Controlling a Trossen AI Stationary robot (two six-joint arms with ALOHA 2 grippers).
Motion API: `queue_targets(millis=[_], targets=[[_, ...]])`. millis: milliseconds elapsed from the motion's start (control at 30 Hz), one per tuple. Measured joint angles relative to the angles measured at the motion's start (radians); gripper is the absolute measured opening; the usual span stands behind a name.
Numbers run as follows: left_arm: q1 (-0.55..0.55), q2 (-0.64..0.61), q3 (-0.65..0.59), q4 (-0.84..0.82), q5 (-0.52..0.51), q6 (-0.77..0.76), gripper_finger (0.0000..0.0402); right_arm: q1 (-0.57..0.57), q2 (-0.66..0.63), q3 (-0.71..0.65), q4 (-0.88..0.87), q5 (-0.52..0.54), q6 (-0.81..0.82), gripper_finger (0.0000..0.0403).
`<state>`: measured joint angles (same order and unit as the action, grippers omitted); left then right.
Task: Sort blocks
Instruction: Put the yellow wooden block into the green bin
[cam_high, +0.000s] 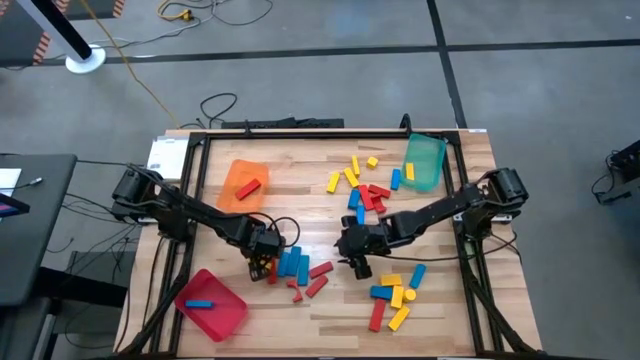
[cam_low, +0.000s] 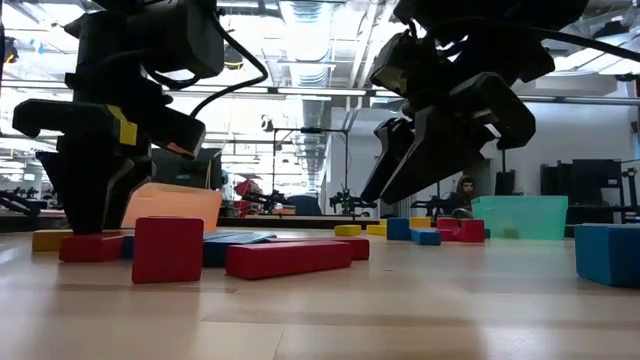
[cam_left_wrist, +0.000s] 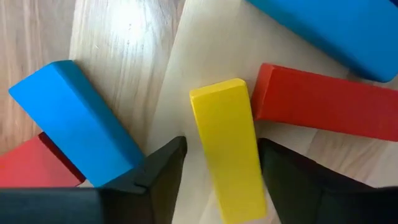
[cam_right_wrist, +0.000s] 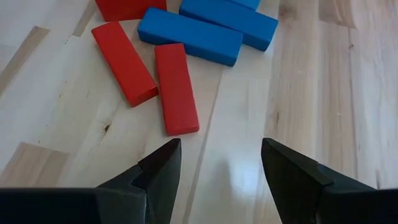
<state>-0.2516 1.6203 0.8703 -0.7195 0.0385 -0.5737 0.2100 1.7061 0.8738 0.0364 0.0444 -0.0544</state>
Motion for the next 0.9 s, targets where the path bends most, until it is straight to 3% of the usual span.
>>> queue_targets(millis=[233,467,900], targets=[[0.0,0.0,-0.001,-0.006,-0.005,0.06,0.0102,0.0,0.0,0.0,0.001,0.0,0.0,0.024],[-0.002,0.006,0.054,-0.055,-0.021,0.147,0.0102,-0.001,0.0,0.0,0.053,0.0,0.001,0.024],[-0.001,0.002,0.323,-0.212,-0.259,0.34,0.0102,-0.003,0.0,0.0,0.341,0.0,-0.021,0.024]])
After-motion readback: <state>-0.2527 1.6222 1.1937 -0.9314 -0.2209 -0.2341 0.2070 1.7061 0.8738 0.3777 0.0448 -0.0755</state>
